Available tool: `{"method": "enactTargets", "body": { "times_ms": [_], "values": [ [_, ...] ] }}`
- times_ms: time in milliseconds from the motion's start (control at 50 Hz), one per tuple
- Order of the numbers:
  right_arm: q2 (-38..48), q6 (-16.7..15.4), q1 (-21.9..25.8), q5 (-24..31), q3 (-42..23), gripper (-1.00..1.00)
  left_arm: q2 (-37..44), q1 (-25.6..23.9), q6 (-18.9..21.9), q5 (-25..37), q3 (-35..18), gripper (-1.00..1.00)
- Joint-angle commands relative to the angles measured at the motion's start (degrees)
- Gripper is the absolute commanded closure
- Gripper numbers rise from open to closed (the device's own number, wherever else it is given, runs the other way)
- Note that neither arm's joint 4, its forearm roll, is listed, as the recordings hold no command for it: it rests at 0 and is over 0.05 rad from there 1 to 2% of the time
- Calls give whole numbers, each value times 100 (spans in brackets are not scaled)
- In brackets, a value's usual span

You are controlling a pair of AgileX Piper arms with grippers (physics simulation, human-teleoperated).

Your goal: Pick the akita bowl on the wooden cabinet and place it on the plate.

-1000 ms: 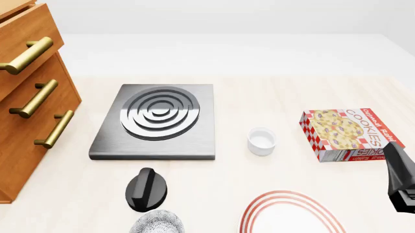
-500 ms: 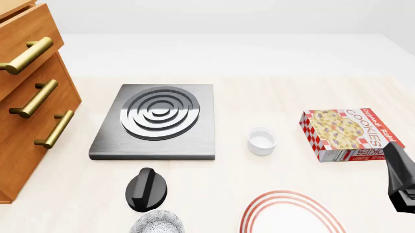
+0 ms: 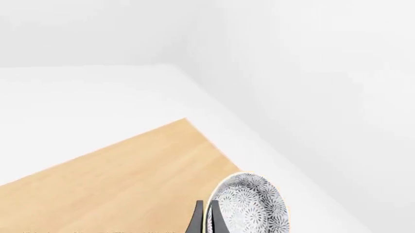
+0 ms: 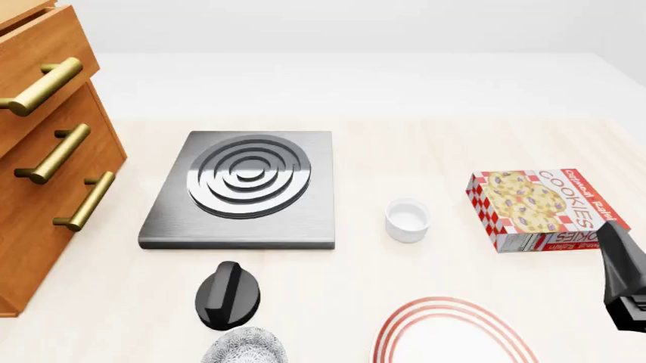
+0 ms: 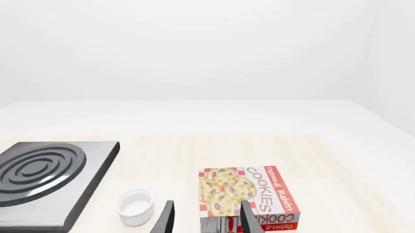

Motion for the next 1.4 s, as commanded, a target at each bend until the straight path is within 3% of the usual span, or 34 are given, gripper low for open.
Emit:
{"method": "enactTargets", "body": {
  "times_ms": [20, 560, 860, 1400],
  "values": [
    [2, 2, 0, -2, 1, -100, -237, -92, -116, 203, -149, 100],
    [2, 5, 0, -2, 2, -100, -950, -900, -419, 700, -251, 100],
    [2, 4, 0, -1, 1, -100, -1223, -1822, -491, 864, -205, 100],
    [-2, 5, -2, -2, 6, -100, -1269, -2450, -464, 932, -230, 100]
  ]
}}
